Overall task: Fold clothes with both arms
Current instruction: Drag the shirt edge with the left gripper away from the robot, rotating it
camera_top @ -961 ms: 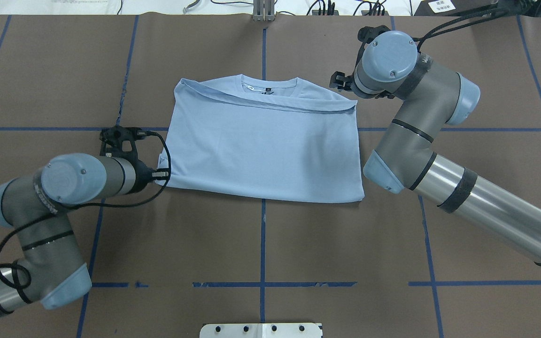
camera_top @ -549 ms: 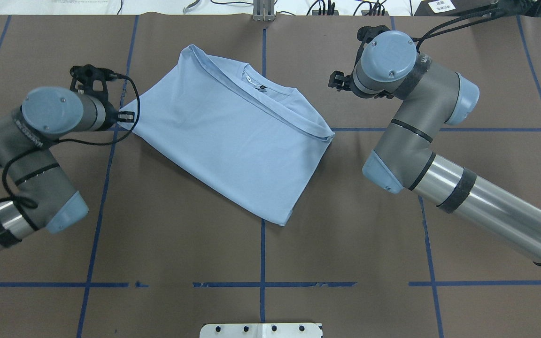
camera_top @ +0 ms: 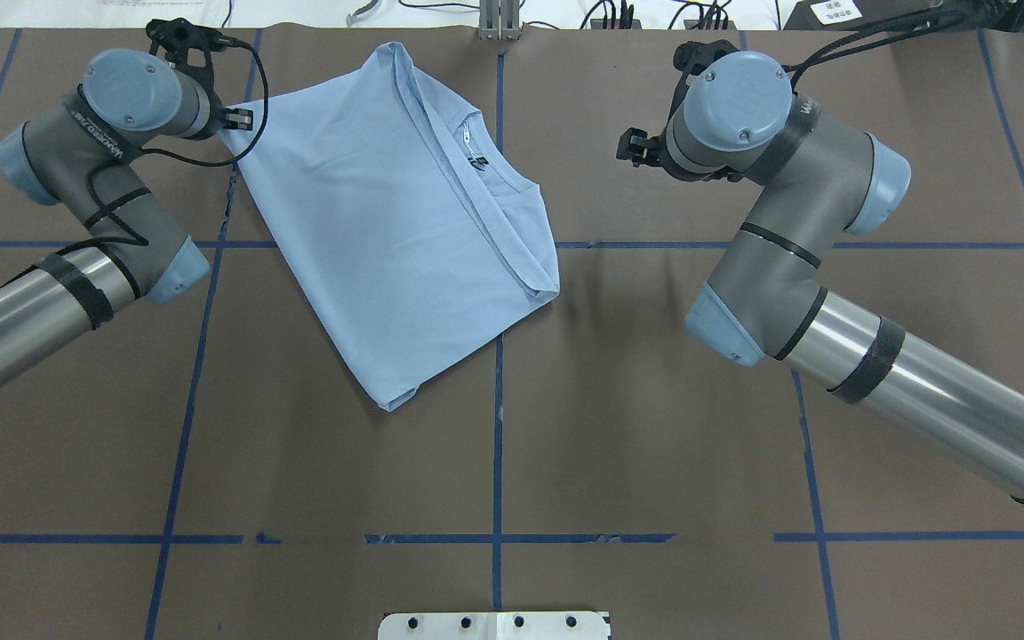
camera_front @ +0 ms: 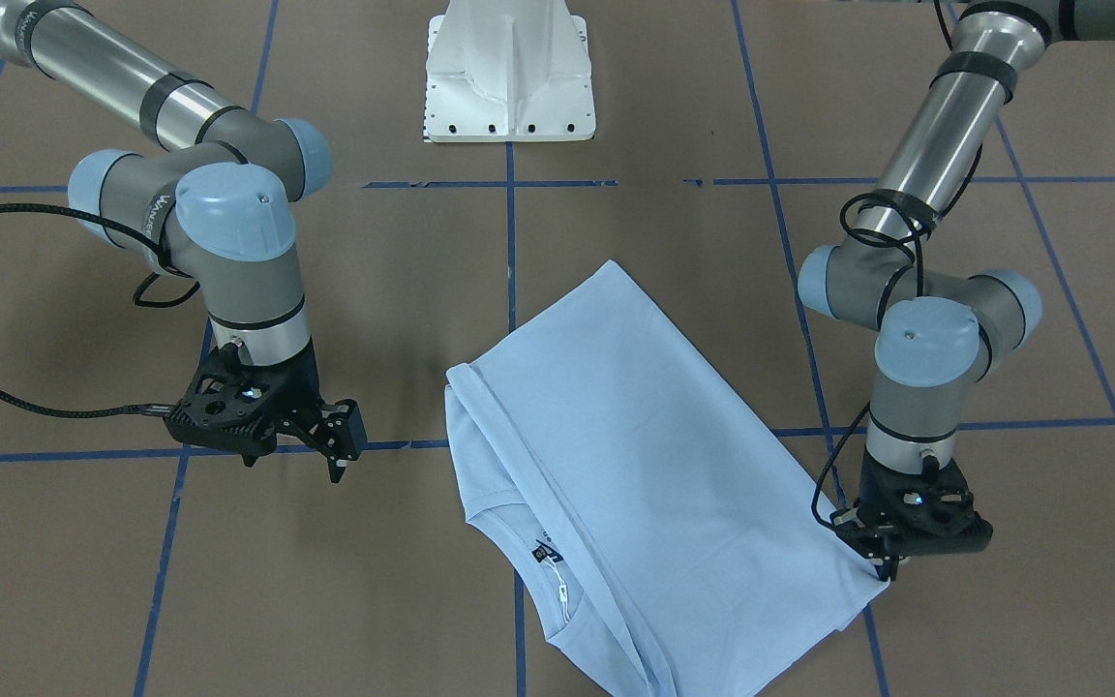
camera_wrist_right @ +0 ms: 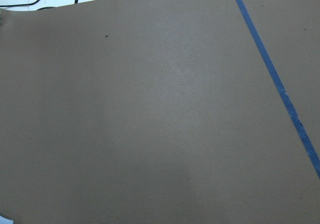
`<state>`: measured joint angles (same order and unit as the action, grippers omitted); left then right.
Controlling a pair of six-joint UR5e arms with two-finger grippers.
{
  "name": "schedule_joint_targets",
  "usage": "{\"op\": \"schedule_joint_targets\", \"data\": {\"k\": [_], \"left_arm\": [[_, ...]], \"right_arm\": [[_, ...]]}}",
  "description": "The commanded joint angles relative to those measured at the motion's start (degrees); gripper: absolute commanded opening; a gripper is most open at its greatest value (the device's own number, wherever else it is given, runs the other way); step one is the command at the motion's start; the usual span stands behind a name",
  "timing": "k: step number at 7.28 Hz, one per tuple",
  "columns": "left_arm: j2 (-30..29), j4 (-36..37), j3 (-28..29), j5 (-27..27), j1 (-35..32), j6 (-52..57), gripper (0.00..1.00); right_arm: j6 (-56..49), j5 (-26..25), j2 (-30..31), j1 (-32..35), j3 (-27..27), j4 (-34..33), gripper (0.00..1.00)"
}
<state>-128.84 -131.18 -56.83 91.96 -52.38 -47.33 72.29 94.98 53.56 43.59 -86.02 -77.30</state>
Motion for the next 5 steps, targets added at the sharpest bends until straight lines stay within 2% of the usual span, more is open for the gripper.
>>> {"op": "schedule_joint_targets", "data": {"k": [1,2,3,4,5], "left_arm": [[0.0,-2.6,1.7,0.2,-2.1,6.9,0.99],[2.2,-6.0,-1.1,0.9,-2.2,7.2,1.0],[3.7,-6.4,-4.3,4.4,-2.3,6.8,1.0],[5.0,-6.6,-6.8,5.6,-2.3,6.5,1.0],[5.3,-6.6,-7.5,5.6,-2.3,6.4,1.0]], "right_arm": [[2.0,-0.1,-0.5,-0.9,-0.5,0.0,1.0],[4.2,-0.4,-1.6,-2.4,-0.2,0.8,1.0],[9.8,-0.6,-2.3,-3.8,0.7,2.8,0.99],[13.8,-1.9,-4.8,-5.2,3.4,3.5,0.9],[19.3,-2.9,-8.2,-6.8,7.8,3.4,0.77]]}}
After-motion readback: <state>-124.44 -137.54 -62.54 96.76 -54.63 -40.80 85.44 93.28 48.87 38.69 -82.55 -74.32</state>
